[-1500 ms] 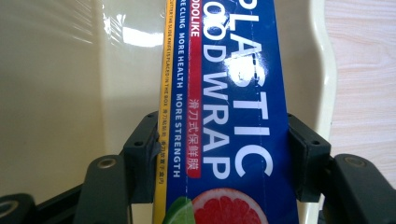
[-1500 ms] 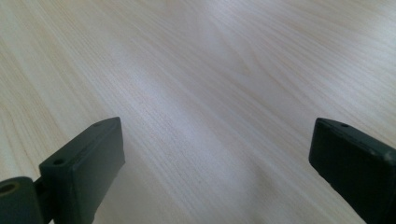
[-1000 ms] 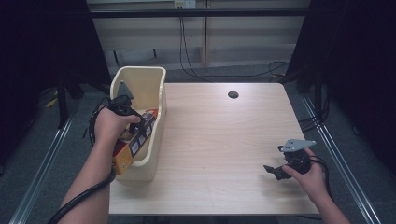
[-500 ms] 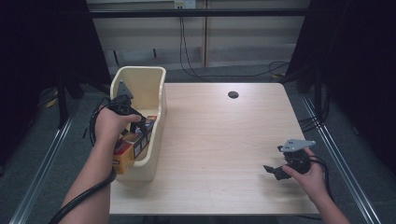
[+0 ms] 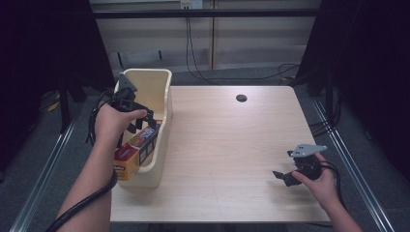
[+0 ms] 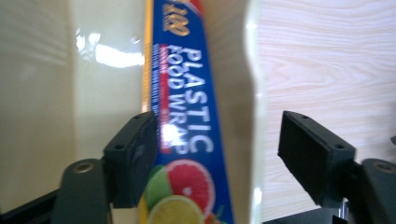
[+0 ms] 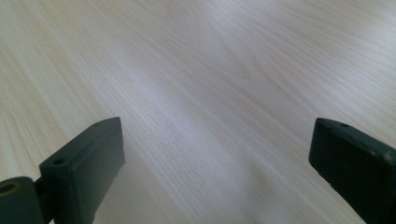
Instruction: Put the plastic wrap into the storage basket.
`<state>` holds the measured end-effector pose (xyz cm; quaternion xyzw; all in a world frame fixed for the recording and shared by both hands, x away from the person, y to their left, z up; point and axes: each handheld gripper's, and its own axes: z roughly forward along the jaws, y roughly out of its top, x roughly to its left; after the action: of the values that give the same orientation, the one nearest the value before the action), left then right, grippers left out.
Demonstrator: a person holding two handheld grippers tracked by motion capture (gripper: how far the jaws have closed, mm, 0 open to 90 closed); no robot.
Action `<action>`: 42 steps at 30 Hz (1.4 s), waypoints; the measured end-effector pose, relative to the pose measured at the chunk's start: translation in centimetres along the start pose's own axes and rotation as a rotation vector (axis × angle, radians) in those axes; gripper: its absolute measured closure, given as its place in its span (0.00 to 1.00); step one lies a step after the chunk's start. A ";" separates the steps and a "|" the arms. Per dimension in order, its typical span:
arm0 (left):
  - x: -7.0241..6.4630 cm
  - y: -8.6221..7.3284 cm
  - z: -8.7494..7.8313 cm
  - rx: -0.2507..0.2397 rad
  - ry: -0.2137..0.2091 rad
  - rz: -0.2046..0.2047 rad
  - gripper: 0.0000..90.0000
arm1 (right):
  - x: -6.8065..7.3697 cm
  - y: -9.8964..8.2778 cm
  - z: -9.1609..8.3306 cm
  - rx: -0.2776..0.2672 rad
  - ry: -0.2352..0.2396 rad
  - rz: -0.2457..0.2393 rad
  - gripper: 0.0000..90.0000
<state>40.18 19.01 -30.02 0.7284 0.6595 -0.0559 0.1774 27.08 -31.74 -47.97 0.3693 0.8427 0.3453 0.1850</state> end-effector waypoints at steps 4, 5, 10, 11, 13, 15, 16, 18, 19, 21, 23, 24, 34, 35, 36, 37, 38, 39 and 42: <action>-1.4 0.1 -0.4 -0.046 -0.029 0.058 0.27 | 0.0 0.0 0.0 0.002 0.000 -0.005 0.04; -1.6 0.2 -0.5 -0.049 -0.032 0.071 0.25 | 0.0 0.0 0.0 0.000 0.001 -0.003 0.04; -2.8 0.1 -0.2 -0.063 -0.048 0.110 0.24 | 0.0 0.0 0.0 0.001 0.000 -0.002 0.04; -2.8 0.1 -0.2 -0.063 -0.048 0.110 0.23 | 0.0 0.0 0.0 0.001 0.001 0.000 0.04; -3.6 0.1 -0.1 -0.074 -0.061 0.147 0.22 | 0.0 0.0 0.0 0.000 0.001 -0.001 0.04; -4.1 0.1 0.1 -0.073 -0.066 0.166 0.22 | -0.1 0.0 0.0 0.001 0.002 -0.004 0.04; -4.4 0.0 0.1 -0.071 -0.070 0.175 0.22 | 0.0 0.0 0.0 0.000 0.003 -0.005 0.04; -4.9 -0.1 0.3 -0.079 -0.081 0.192 0.22 | 0.0 0.0 0.0 0.001 0.004 -0.006 0.04; -5.1 -0.1 0.5 -0.076 -0.086 0.197 0.22 | 0.0 0.0 0.0 0.001 0.004 -0.006 0.04; -5.5 -0.2 0.8 -0.077 -0.093 0.216 0.21 | 0.0 0.0 0.0 0.000 0.003 -0.005 0.04; -5.9 -0.3 1.1 -0.075 -0.101 0.226 0.21 | 0.0 0.0 0.0 0.000 0.004 -0.005 0.04; -5.9 -0.3 1.1 -0.075 -0.101 0.226 0.21 | 0.0 0.0 0.0 0.000 0.004 -0.005 0.04; -7.0 -0.6 2.7 -0.061 -0.126 0.276 0.19 | 0.0 0.0 0.1 0.000 0.005 -0.008 0.04; -7.0 -0.7 2.8 -0.058 -0.122 0.283 0.19 | 0.0 0.0 0.1 0.000 0.005 -0.007 0.04; -7.1 -0.7 3.0 -0.060 -0.129 0.282 0.18 | 0.0 0.0 0.0 0.000 0.006 -0.007 0.04; -7.2 -0.8 3.2 -0.057 -0.128 0.282 0.18 | 0.0 0.0 0.0 -0.001 0.005 -0.007 0.04; -7.2 -0.7 3.3 -0.053 -0.125 0.299 0.18 | 0.0 0.0 0.0 0.000 0.005 -0.006 0.04; -7.4 -0.8 3.5 -0.052 -0.122 0.298 0.18 | -0.1 0.0 0.0 0.000 0.005 -0.006 0.04; -7.7 -0.9 3.8 -0.050 -0.129 0.309 0.17 | 0.0 0.0 0.1 0.001 0.008 -0.007 0.04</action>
<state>38.92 10.57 -31.34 0.8114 0.5280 -0.0582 0.2438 27.15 -31.72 -48.04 0.3652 0.8449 0.3455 0.1827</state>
